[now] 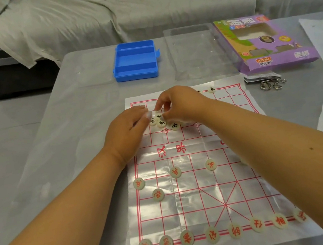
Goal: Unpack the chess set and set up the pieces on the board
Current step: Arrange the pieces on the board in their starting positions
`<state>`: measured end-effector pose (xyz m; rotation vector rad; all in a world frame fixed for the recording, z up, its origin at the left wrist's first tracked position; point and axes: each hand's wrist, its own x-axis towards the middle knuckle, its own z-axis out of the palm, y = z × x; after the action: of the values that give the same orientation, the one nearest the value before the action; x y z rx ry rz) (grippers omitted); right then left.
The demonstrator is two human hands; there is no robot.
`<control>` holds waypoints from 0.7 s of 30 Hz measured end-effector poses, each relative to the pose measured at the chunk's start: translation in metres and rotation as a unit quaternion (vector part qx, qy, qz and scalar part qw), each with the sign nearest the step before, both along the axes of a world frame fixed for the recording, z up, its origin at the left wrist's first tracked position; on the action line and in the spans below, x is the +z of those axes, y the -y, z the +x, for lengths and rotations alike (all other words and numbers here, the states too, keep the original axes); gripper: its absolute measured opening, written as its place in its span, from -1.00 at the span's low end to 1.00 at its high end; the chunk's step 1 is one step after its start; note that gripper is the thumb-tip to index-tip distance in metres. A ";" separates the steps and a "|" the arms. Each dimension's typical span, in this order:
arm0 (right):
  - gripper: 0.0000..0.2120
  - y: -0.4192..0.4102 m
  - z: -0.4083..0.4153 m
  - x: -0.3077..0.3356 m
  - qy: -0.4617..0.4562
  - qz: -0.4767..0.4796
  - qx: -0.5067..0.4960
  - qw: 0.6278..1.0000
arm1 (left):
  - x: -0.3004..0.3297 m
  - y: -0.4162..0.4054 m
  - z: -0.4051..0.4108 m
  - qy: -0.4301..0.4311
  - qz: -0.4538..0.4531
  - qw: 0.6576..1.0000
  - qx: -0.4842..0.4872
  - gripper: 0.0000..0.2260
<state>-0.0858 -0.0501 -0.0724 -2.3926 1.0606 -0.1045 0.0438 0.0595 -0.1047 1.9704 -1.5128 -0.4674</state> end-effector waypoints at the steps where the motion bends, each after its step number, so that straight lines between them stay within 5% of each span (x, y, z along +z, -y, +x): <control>1: -0.76 0.000 0.001 0.001 -0.001 0.004 0.001 1.000 | 0.003 0.000 0.002 -0.042 -0.010 0.999 0.021 -0.63; 3: -0.77 0.000 0.002 0.002 -0.009 0.010 0.005 1.000 | 0.007 0.002 0.012 -0.065 -0.009 0.996 0.059 -0.65; 7: -0.74 0.003 0.002 0.004 -0.033 0.005 0.020 0.999 | 0.009 0.007 0.030 0.151 0.061 0.986 0.044 -0.60; 10: -0.68 0.004 0.002 0.006 -0.046 0.000 0.040 0.998 | -0.002 0.011 0.035 0.221 0.104 0.970 0.012 -0.54; 21: -0.76 0.002 0.007 0.001 -0.062 -0.055 0.060 0.995 | -0.007 0.012 0.036 0.240 0.095 0.966 0.021 -0.57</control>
<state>-0.0786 -0.0521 -0.0717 -2.5845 0.9847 0.0303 0.0793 0.0479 -0.1120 2.3829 -1.7610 -0.1186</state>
